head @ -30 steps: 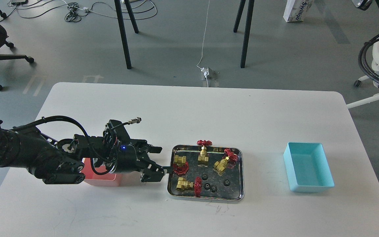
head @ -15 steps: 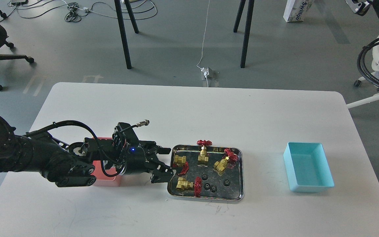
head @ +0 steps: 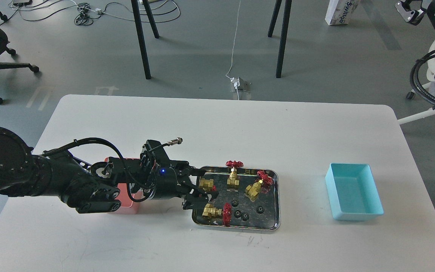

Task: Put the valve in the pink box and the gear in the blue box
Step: 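Reach the left gripper into the tray and grasp a brass valve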

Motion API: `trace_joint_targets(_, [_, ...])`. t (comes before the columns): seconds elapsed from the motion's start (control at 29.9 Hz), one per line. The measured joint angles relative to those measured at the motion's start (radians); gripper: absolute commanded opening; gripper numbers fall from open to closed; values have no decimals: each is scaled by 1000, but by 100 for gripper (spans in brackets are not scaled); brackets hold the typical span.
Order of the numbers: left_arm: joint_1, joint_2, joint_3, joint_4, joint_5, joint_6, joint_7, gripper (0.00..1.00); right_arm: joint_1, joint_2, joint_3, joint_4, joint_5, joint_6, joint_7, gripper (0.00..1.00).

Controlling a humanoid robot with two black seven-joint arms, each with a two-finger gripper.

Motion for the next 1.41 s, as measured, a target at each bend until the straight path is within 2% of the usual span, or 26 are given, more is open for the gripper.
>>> trace_joint_targets(0.23, [12,-7,1,30,0,0,0,83,-9,3,0,3,0,-10,0,99])
trace_joint_targets(0.7, [24,-37,2,51,-2,0,0,66,-24,-5,2,4,1,-12,2,99])
trace_joint_targets(1.07, [40,-37,2,52,-3,0,0,60,-26,-5,0,7,1,-12,2,99])
trace_joint_targets(1.41, [77,-40,1,106,-2,0,0,57,-27,-8,0,8,1,-12,2,99])
